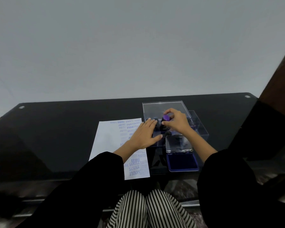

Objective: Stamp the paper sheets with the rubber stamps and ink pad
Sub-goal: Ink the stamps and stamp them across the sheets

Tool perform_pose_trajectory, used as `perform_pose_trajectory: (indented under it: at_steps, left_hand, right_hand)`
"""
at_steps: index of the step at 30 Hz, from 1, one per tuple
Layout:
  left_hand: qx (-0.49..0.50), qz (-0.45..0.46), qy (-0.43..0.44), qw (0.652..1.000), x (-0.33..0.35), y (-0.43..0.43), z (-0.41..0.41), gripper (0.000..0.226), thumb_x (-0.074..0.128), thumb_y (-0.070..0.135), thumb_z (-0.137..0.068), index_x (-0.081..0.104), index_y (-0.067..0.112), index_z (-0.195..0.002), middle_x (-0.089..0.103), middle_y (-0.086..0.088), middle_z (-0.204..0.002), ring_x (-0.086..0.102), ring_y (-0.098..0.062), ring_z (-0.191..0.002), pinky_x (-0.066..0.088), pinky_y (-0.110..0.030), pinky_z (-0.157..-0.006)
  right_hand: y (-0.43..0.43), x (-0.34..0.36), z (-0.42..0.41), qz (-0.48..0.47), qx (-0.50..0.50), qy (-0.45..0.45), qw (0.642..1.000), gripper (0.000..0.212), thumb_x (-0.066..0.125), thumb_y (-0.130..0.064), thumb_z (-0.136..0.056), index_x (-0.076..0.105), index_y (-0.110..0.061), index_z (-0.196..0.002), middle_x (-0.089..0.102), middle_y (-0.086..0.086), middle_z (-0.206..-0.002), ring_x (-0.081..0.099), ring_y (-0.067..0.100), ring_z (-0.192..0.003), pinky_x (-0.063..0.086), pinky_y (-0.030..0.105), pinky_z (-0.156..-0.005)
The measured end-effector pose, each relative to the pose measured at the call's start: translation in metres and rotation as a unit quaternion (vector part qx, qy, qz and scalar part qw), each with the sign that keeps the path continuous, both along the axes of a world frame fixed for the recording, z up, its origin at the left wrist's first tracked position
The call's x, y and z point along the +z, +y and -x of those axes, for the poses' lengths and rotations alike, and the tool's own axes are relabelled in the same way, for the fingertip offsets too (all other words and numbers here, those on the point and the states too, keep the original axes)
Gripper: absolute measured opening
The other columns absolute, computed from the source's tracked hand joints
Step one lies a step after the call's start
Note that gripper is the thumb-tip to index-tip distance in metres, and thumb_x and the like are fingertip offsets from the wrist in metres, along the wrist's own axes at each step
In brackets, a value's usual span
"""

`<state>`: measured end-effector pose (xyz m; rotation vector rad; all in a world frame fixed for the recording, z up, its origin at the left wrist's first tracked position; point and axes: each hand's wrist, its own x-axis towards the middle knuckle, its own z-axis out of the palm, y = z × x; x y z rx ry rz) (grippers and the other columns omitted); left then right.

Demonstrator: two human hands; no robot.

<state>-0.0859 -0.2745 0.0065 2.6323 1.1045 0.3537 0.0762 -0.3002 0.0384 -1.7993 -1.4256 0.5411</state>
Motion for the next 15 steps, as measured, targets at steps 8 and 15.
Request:
perform_pose_trajectory:
  at_steps: [8, 15]
  left_hand:
    - [-0.026, -0.013, -0.009, 1.0, 0.024, -0.034, 0.003, 0.063, 0.048, 0.04, -0.093, 0.03, 0.005, -0.142, 0.034, -0.01, -0.148, 0.02, -0.025, -0.143, 0.019, -0.038, -0.115]
    - [-0.029, -0.013, -0.019, 0.999, 0.021, -0.073, 0.003, 0.062, 0.054, 0.035, -0.091, 0.035, 0.003, -0.14, 0.045, -0.011, -0.135, 0.043, -0.024, -0.124, 0.032, -0.032, -0.106]
  right_hand:
    - [-0.047, 0.02, -0.002, -0.023, 0.004, 0.013, 1.0, 0.026, 0.071, 0.0, -0.076, 0.064, -0.007, -0.1, 0.063, 0.018, -0.106, 0.062, 0.025, -0.089, 0.059, 0.026, -0.059]
    - [-0.094, 0.024, 0.005, 0.002, 0.003, 0.017, 1.0, 0.03, 0.07, -0.002, -0.079, 0.059, 0.0, -0.106, 0.058, 0.017, -0.108, 0.056, 0.019, -0.085, 0.056, 0.022, -0.054]
